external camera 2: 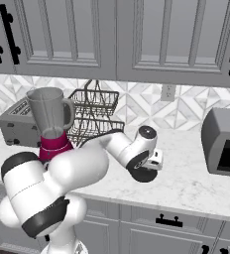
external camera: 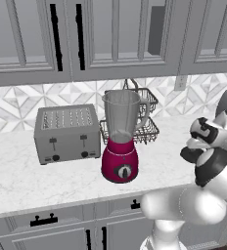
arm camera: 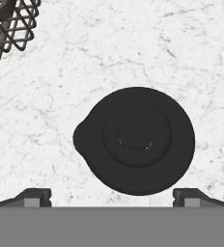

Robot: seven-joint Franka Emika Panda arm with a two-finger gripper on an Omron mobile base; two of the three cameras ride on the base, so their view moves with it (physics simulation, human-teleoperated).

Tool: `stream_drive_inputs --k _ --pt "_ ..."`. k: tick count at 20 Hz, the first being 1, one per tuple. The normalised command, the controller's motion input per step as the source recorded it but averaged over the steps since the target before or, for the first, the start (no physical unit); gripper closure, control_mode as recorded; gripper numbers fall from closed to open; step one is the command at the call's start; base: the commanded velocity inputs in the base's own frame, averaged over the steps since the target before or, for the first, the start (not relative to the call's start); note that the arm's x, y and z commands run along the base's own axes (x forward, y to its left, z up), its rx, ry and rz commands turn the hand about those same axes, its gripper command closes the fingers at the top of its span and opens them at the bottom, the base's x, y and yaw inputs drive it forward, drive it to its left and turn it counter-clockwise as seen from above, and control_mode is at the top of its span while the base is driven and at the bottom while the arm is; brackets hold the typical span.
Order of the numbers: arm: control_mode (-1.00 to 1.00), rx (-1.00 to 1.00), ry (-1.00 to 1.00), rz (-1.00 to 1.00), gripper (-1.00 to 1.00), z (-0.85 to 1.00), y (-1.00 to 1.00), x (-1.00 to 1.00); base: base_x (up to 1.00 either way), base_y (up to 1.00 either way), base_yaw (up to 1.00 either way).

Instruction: Close the lid blender by securely placing the lid on top.

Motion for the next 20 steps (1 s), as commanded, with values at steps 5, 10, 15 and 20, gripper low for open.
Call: stream_drive_inputs --k 5,10,15,20 --pt "-1.00 0.00 0.00 0.00 -1.00 -0.17 -0.01 0.19 0.00 0.00 0.00" --pt "-1.00 0.00 0.00 0.00 -1.00 -0.15 -0.07 0.19 0.00 0.00 0.00" --pt "-1.00 0.00 0.00 0.00 -1.00 -0.16 -0.10 0.19 0.00 0.00 0.00" --pt "-1.00 0.00 0.00 0.00 -1.00 -0.18 -0.12 0.17 0.00 0.00 0.00"
